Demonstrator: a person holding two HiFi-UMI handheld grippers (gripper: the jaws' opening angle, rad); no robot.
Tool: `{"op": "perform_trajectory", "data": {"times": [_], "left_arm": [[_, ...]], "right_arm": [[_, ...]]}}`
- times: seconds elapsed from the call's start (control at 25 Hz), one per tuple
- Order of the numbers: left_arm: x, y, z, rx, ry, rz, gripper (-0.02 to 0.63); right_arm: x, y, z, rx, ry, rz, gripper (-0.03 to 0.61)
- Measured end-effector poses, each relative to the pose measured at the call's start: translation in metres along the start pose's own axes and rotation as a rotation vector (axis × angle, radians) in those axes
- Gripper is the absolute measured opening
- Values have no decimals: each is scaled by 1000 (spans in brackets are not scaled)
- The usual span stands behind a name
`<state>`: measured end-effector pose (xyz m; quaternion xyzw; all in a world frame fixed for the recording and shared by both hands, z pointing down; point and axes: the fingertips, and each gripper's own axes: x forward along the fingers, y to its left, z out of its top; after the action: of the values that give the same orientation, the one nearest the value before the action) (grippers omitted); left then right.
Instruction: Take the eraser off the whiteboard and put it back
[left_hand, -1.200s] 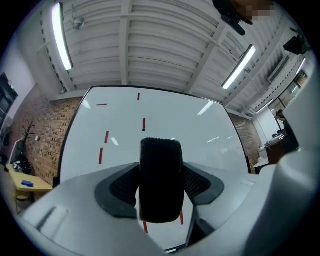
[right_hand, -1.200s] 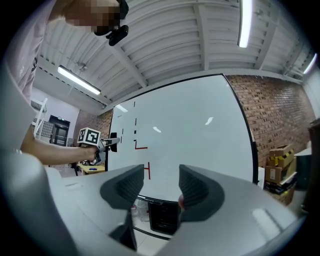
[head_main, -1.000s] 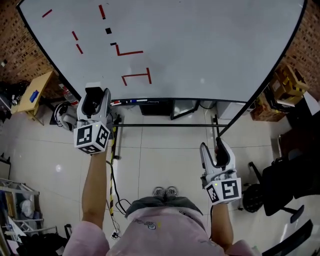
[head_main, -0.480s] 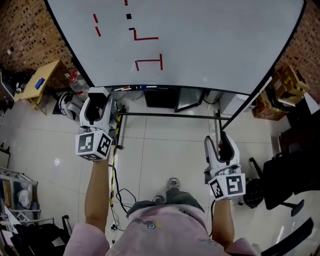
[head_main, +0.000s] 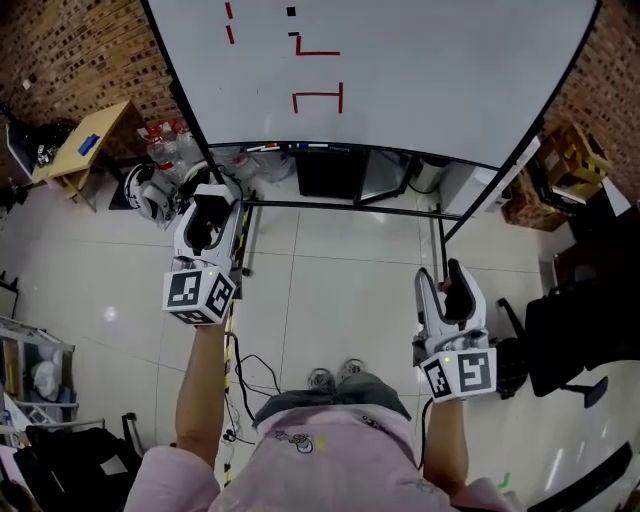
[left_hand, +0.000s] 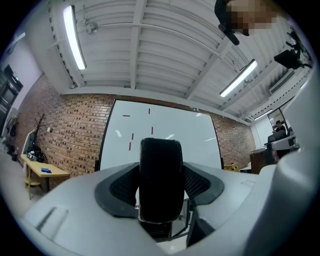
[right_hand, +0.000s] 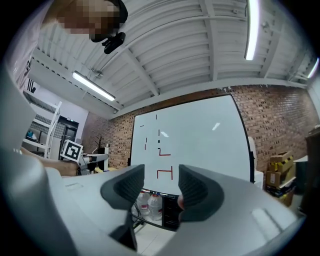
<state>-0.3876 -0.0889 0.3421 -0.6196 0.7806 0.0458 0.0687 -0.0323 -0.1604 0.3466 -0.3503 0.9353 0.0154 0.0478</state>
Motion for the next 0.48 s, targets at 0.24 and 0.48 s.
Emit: {"op": "perform_trajectory", "data": {"times": [0.24, 0.48], "left_arm": [[-44, -34, 23, 5, -29, 9, 264], [-105, -89, 57, -16, -60, 29, 264]], "right_arm": [[-46, 1, 19, -20, -32, 22, 209], [-109, -4, 30, -17, -36, 49, 209]]}}
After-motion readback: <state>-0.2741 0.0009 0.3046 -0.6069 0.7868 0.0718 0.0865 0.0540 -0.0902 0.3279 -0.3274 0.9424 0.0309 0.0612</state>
